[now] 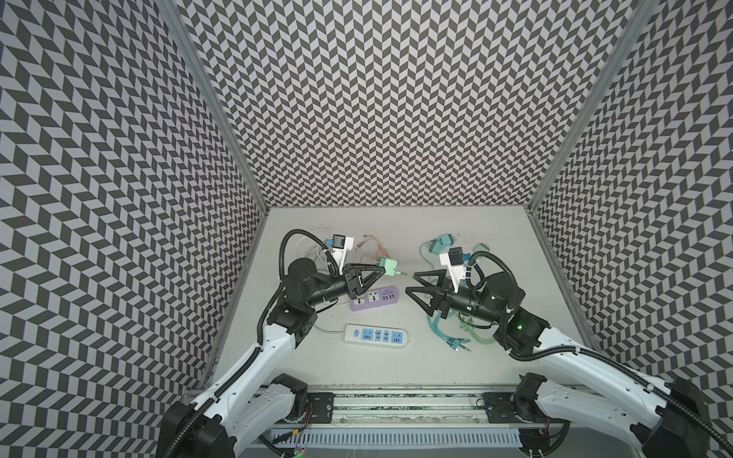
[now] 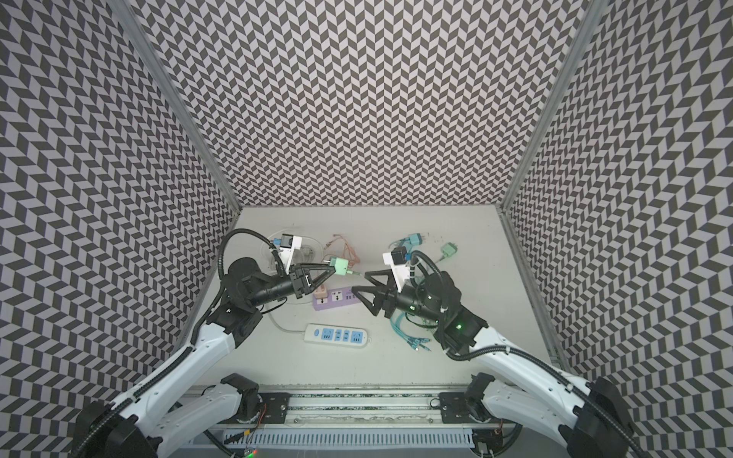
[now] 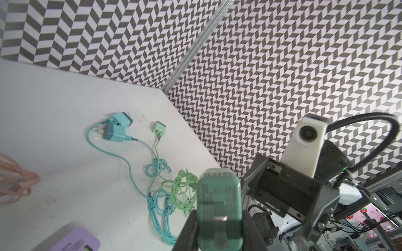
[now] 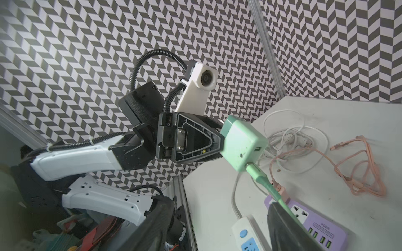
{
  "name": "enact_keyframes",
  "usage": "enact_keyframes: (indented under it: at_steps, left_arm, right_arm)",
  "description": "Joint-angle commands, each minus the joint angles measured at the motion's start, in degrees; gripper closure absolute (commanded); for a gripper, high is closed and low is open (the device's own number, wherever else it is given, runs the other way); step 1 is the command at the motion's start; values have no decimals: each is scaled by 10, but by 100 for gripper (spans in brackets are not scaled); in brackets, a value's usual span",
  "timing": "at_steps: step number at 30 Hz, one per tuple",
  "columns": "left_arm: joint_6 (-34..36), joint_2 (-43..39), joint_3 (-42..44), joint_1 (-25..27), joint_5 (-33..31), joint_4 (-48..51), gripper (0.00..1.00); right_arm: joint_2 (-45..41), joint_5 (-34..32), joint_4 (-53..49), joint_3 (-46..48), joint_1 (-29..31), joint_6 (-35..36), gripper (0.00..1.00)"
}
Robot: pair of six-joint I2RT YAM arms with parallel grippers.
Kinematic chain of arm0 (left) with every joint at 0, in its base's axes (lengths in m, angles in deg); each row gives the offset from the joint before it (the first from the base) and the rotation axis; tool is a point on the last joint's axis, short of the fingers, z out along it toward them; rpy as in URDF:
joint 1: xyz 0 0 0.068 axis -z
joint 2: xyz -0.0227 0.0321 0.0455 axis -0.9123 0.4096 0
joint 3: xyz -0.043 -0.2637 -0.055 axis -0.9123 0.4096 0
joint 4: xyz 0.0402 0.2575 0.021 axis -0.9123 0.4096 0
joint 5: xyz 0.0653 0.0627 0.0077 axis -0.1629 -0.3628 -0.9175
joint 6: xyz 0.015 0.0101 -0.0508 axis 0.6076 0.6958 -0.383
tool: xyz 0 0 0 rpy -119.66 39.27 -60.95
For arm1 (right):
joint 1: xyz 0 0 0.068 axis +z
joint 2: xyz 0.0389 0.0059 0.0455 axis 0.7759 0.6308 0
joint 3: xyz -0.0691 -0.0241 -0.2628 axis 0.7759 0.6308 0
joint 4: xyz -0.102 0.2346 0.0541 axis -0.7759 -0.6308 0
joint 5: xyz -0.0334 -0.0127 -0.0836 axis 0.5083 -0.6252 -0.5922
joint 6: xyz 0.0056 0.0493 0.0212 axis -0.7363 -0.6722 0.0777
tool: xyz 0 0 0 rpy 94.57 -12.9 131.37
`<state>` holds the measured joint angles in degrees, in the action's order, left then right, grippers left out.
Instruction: Insert the plug
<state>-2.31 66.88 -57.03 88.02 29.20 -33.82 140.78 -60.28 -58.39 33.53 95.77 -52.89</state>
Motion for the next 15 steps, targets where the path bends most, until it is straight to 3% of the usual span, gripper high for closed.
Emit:
enact_keyframes:
  at_steps: [1, 6, 15]
  left_arm:
    - [-42, -14, 16, -2, -6, -90, 100]
    - [-98, -16, 45, -2, 5, -191, 100]
    - [-144, -21, 72, 0, 6, -284, 100]
  right_arm:
    - [4, 35, 150, 29, 2, -78, 26]
    - [32, 64, 206, 34, 2, -101, 25]
    - [87, 87, 303, 32, 2, -146, 27]
